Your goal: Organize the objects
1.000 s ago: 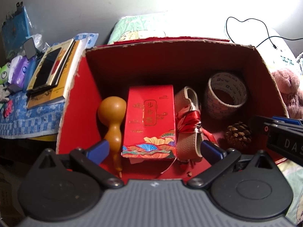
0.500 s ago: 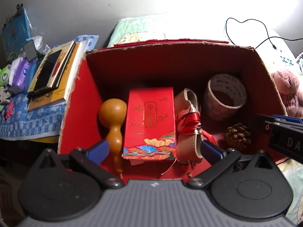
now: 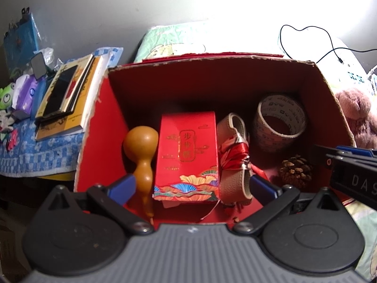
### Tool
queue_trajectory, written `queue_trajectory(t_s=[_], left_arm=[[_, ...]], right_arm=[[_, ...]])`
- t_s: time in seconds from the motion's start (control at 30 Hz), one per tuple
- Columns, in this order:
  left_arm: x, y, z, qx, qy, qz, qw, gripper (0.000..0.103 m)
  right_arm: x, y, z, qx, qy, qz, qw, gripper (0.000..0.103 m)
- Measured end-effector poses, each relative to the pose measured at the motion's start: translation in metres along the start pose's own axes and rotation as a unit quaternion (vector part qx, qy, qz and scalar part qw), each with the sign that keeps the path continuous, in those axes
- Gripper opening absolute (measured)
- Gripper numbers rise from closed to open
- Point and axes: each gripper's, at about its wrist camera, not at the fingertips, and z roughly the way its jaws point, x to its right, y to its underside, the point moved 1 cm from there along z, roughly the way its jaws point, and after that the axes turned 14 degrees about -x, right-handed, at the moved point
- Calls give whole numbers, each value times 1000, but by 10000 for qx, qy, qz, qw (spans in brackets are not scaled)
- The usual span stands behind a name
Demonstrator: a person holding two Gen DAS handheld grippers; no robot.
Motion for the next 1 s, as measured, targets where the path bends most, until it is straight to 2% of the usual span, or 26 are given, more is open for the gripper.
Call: queue_trajectory(t_s=[0.43,1.0], left_arm=[[-1,-2,4,-70,28,1,10000,102],[-2,-2,2,19,52,-4,10000,102]], right_arm=[[0,0,0,-35,-114,-13,9999,39],[0,-2,2,32,67,26,10000,44]])
